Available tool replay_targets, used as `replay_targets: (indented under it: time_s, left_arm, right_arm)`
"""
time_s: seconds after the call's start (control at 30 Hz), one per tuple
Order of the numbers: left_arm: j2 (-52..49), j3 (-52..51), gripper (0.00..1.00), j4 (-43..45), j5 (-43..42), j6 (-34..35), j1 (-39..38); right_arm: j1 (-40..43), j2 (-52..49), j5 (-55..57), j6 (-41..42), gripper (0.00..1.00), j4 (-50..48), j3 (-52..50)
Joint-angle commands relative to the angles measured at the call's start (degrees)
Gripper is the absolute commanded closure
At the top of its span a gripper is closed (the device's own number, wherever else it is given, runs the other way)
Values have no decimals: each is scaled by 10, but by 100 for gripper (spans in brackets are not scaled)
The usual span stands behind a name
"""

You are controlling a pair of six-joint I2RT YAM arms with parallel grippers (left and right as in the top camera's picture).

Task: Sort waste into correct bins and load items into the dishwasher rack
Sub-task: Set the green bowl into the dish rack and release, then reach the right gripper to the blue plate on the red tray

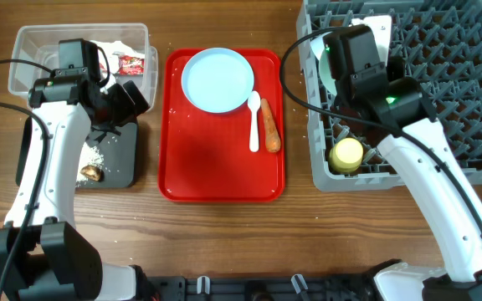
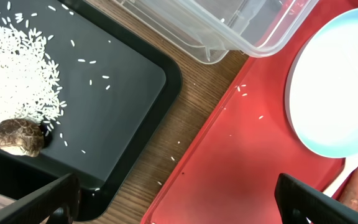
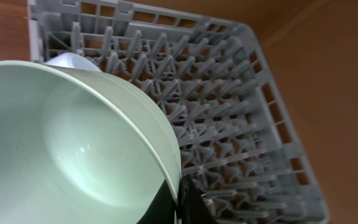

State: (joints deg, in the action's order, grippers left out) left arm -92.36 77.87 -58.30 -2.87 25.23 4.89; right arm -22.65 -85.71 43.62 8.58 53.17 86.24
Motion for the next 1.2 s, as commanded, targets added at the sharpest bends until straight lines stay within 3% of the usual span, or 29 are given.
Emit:
replay_targets:
  time_s: [0.0, 0.1, 0.27, 0.4, 0.5, 0.73, 1.17]
  left_arm:
    - [1, 4, 0, 0, -3, 8, 1]
    - [1, 4, 0, 0, -3, 8, 1]
    - [1, 4, 0, 0, -3, 8, 1]
    - [1, 4, 0, 0, -3, 8, 1]
    - [1, 4, 0, 0, -3, 8, 1]
    - [1, 4, 0, 0, -3, 8, 1]
    - [1, 4, 0, 0, -3, 8, 1]
  right_arm:
    - [2, -39, 69, -39, 96, 2, 14]
    - [2, -89, 129, -42, 96, 7, 14]
    - [-1, -173, 285, -139, 96, 26, 14]
    - [-12, -180, 269, -162, 96, 37, 14]
    - [-12, -180, 168, -161, 96, 49, 14]
    - [-8, -184, 235, -163, 96, 37, -2]
    - [-19, -236, 229, -174, 96, 60, -5]
